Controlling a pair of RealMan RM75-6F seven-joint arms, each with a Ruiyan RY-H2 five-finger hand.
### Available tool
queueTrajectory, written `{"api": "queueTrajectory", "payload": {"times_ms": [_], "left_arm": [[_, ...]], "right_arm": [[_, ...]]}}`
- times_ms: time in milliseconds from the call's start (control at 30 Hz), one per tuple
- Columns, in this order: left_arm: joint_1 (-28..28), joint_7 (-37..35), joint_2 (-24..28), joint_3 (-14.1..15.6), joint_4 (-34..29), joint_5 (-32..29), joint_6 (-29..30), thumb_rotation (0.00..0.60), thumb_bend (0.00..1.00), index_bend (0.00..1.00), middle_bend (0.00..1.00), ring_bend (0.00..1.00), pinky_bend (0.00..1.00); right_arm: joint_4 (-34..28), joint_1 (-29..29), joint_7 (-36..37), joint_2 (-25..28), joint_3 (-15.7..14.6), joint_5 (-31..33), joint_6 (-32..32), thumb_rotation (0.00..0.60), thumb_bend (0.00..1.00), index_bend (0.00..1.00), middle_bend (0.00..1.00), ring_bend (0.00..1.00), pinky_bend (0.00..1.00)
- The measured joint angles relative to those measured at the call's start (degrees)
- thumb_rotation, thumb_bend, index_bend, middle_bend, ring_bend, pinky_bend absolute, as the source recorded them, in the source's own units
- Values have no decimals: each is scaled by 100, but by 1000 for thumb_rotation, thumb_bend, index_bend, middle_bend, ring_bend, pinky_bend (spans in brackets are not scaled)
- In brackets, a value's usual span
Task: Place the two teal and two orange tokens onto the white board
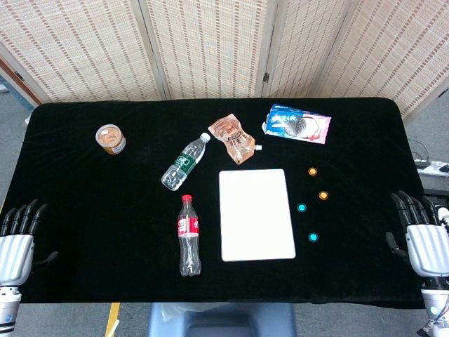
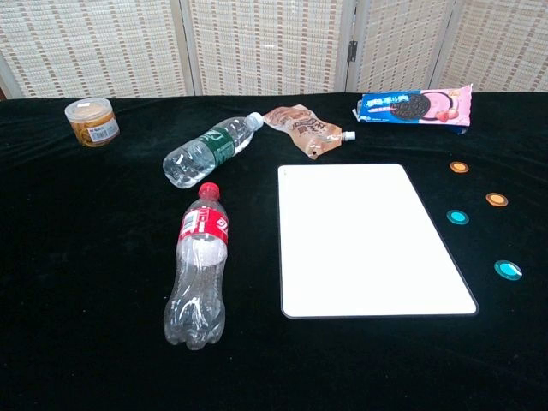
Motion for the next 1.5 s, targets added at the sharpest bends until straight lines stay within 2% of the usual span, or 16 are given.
{"api": "queueTrajectory", "payload": {"times_ms": [567, 733, 867, 1100, 1367, 1500], "left_arm": [[43, -90, -23, 28, 89, 62, 74, 600, 171, 0, 0, 12, 0], [56, -99, -33, 32, 86, 80, 99, 600, 171, 0, 0, 14, 0], [57, -99, -41, 36, 90, 79, 90, 600, 171, 0, 0, 17, 0], [56, -100, -70, 49, 107, 102, 86, 600, 171, 0, 0, 17, 0], [87, -124, -92, 73, 124, 108, 102, 600, 171, 0, 0, 17, 0], [114, -161, -79, 101, 128, 89, 86, 600, 171, 0, 0, 17, 0]], "right_arm": [[-74, 47, 97, 65, -64, -71, -162, 600, 441, 108, 110, 120, 0], [-116, 132, 73, 85, -124, -133, -352, 600, 442, 278, 113, 120, 0], [-126, 233, 10, 39, -166, -151, -560, 600, 441, 342, 119, 119, 0], [-28, 516, -108, -228, -201, -94, -1115, 600, 441, 393, 125, 78, 0], [288, 1076, -398, -806, -171, 101, -1982, 600, 441, 421, 121, 34, 0], [490, 1286, -504, -1080, -175, 142, -2211, 600, 442, 422, 119, 22, 0]]}}
